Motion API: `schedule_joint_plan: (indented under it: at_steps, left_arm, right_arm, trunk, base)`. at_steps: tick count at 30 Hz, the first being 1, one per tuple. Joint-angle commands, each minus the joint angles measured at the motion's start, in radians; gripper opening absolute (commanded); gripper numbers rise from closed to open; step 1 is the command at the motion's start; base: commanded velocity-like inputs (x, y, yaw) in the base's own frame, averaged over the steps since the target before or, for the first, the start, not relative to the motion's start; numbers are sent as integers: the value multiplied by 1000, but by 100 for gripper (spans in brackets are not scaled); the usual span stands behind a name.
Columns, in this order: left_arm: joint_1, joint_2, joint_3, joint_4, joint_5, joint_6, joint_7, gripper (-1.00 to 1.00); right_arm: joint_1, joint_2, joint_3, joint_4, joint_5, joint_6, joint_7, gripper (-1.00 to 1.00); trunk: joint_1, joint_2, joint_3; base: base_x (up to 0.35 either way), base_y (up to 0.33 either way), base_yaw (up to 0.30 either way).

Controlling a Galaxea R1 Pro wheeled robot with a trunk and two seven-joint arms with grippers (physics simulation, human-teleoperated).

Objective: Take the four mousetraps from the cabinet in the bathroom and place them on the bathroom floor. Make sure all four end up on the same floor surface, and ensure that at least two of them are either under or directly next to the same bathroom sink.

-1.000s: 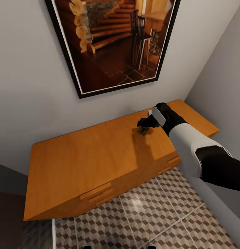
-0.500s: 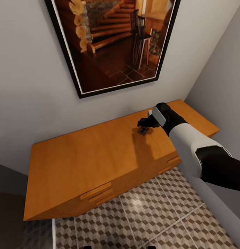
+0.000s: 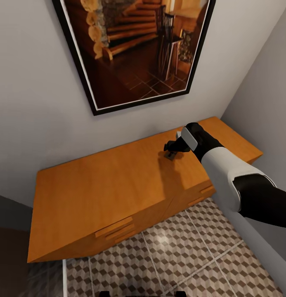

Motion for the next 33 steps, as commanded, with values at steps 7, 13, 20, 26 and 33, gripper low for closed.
schedule_joint_plan:
  at_steps: [7, 13, 20, 26, 33]
  left_arm:
    - [-1, -1, -8, 1, 7, 2, 1, -100]
    - [0, 0, -8, 1, 7, 2, 1, -100]
    - [0, -2, -8, 1, 7, 2, 1, -100]
    - [0, -2, -8, 1, 7, 2, 1, -100]
    - [0, -2, -8, 1, 7, 2, 1, -100]
  right_arm:
    - [-1, -1, 7, 0, -11, 3, -9, 100]
    - [-1, -1, 7, 4, -11, 3, -8, 100]
    - [-1, -1, 7, 8, -11, 3, -8, 100]
    - [-1, -1, 8, 10, -11, 3, -8, 100]
    - [-1, -1, 8, 10, -11, 3, -8, 100]
  trunk:
    - [0, -2, -7]
    - [0, -2, -8]
    - [0, -2, -8]
    - [0, -2, -8]
    - [0, -2, -8]
  base:
    - [0, 0, 0]
    - [0, 0, 0]
    - [0, 0, 0]
    - [0, 0, 0]
    - [0, 0, 0]
